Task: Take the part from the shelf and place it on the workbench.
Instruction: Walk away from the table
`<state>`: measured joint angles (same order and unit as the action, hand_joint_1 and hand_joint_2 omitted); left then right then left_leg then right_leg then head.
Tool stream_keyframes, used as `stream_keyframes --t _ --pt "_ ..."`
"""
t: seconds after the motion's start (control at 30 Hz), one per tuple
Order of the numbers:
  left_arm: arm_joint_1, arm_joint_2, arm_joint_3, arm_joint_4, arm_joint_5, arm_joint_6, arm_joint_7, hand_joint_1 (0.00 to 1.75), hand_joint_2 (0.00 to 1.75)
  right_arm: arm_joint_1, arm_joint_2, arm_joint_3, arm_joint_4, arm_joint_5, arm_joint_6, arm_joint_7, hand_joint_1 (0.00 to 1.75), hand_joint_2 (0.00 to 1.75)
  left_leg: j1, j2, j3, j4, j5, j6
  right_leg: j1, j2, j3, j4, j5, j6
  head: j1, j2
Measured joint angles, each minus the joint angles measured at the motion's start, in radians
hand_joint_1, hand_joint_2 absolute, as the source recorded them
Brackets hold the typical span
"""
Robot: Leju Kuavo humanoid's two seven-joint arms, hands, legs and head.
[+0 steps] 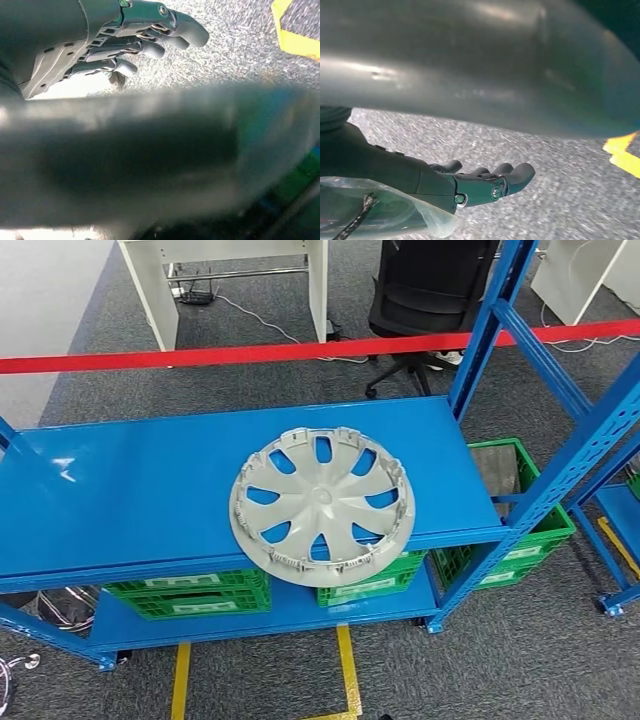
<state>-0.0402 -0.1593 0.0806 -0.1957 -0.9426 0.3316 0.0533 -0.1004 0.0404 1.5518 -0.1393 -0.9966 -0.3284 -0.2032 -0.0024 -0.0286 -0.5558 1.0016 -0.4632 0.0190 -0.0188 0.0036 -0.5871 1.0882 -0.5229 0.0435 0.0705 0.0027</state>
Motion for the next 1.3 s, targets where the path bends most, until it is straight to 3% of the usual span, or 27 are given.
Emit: stream_keyframes --t 0.07,0.13,0.2,0.23,0.27,0.33,0.37,0.4,0.5,0.57,0.63,0.87,1.3 --pt "-0.001 0.001 0.000 0.000 0.000 0.000 0.000 0.00 0.87 -0.001 0.001 0.000 0.000 -0.001 0.002 0.000 0.00 0.00 -0.004 -0.004 -0.002 0.007 -0.007 -0.007 -0.001 0.006 0.030 -0.067 0.021 -0.008 -0.001 0.000" --pt "-0.001 0.002 0.001 0.000 0.000 0.000 0.000 0.00 0.00 0.000 0.002 0.000 0.000 -0.001 0.002 0.000 0.00 0.00 -0.007 -0.004 -0.004 0.010 -0.007 0.005 -0.001 0.008 0.034 -0.070 0.020 -0.016 -0.003 0.000" --pt "-0.001 0.002 0.001 0.000 0.000 0.001 0.000 0.00 0.00 0.002 0.002 -0.001 0.000 -0.005 0.002 0.001 0.00 0.00 -0.007 -0.004 -0.003 0.009 -0.005 0.018 0.001 0.009 0.034 -0.070 0.021 -0.016 -0.004 0.000" --pt "-0.001 0.002 0.001 0.000 0.000 0.001 0.000 0.00 0.44 0.001 0.002 -0.001 0.000 -0.007 0.001 0.002 0.00 0.00 -0.006 -0.004 -0.002 0.008 -0.005 0.020 0.002 0.009 0.034 -0.070 0.020 -0.018 -0.004 0.000" --pt "-0.001 0.002 0.001 0.000 -0.001 0.001 0.000 0.00 0.87 0.000 0.002 -0.001 0.000 -0.009 0.001 0.002 0.00 0.44 -0.006 -0.004 -0.001 0.006 -0.004 0.020 0.003 0.009 0.034 -0.070 0.019 -0.020 -0.004 0.000" --pt "-0.002 0.002 0.001 0.000 -0.004 0.000 0.002 0.00 1.75 -0.001 0.002 -0.001 0.000 -0.015 0.006 0.003 0.00 0.44 -0.005 -0.004 0.001 0.003 -0.003 0.018 0.005 0.009 0.035 -0.070 0.018 -0.025 -0.004 0.000" --pt "-0.001 0.002 0.001 0.000 -0.006 0.000 0.006 0.00 1.75 -0.002 0.002 -0.003 0.000 -0.020 0.014 0.004 0.00 0.44 -0.004 -0.004 0.001 0.002 -0.003 0.017 0.006 0.008 0.035 -0.070 0.017 -0.027 -0.004 0.000" --pt "-0.001 0.002 0.001 0.000 -0.007 0.000 0.010 0.00 1.75 -0.002 0.002 -0.006 0.000 -0.026 0.023 0.005 0.00 0.00 -0.004 -0.004 0.001 0.001 -0.003 0.013 0.006 0.008 0.035 -0.069 0.017 -0.028 -0.004 0.000" --pt "-0.002 0.002 0.006 0.000 -0.008 0.011 0.017 0.00 1.75 -0.002 0.002 -0.014 0.000 -0.035 0.026 -0.002 0.00 0.00 -0.001 -0.004 0.002 -0.001 -0.004 -0.012 0.009 0.008 0.035 -0.068 0.015 -0.031 -0.004 0.000" --pt "-0.003 0.002 0.011 0.000 -0.009 0.021 0.014 0.00 0.87 -0.002 0.002 -0.019 0.000 -0.043 0.019 -0.013 0.00 0.00 0.001 -0.004 0.002 -0.002 -0.005 -0.022 0.009 0.008 0.036 -0.068 0.015 -0.031 -0.003 0.000" --pt "-0.004 0.001 0.015 0.000 -0.008 0.025 0.002 0.00 0.00 -0.002 0.002 -0.027 0.000 -0.055 0.029 -0.018 0.00 0.00 0.001 -0.004 0.002 -0.002 -0.005 -0.023 0.009 0.008 0.036 -0.068 0.015 -0.031 -0.003 0.000" --pt "-0.002 0.002 0.019 0.000 -0.031 0.005 0.000 0.00 0.00 -0.002 0.002 -0.035 0.000 -0.055 0.074 0.041 0.00 0.00 -0.004 -0.004 0.002 0.000 -0.006 -0.022 0.005 0.008 0.037 -0.069 0.016 -0.031 -0.003 0.000" --pt "-0.002 0.002 0.019 0.000 -0.050 -0.005 -0.001 0.00 0.00 -0.002 0.002 -0.036 0.000 -0.052 0.085 0.053 0.00 0.00 -0.005 -0.004 0.002 0.002 -0.007 -0.020 0.003 0.008 0.038 -0.069 0.016 -0.030 -0.003 0.000"
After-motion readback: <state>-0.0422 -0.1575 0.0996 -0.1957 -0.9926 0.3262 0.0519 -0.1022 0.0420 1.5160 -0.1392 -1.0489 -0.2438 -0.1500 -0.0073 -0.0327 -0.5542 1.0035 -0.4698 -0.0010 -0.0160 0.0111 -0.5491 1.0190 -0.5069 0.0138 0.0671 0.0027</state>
